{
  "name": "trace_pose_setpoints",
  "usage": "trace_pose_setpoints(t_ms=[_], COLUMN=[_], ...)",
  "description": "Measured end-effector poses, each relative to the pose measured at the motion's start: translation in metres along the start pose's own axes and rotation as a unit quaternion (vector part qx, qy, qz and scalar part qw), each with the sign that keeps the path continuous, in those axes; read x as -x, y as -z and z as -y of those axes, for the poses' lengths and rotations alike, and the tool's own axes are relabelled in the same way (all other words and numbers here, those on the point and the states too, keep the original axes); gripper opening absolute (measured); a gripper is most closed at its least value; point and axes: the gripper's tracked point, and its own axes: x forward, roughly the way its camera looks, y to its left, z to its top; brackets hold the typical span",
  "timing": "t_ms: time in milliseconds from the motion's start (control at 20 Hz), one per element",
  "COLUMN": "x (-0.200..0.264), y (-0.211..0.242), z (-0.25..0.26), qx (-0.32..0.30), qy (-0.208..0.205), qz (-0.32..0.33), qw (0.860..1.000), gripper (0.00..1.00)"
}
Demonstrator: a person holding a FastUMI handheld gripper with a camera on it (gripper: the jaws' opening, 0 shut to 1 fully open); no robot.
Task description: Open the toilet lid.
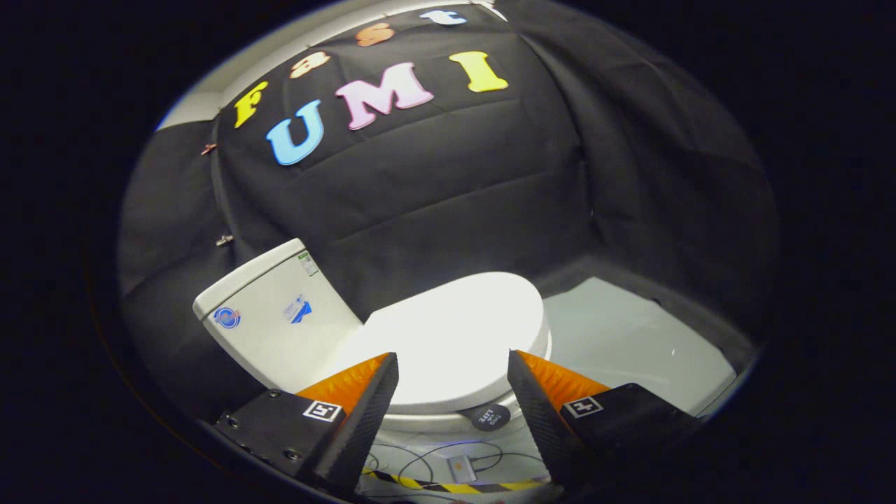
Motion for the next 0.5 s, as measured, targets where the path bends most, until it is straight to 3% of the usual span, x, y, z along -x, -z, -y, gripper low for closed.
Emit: trace_pose_setpoints(t_ms=[250, 500], x=[-0.014, -0.027], y=[0.041, 0.071], z=[0.037, 0.04], qx=[-0.118, -0.224], qy=[0.0, -0.028], qz=[-0.079, -0.153], qw=[0.99, 0.962], gripper=[0.99, 0.99])
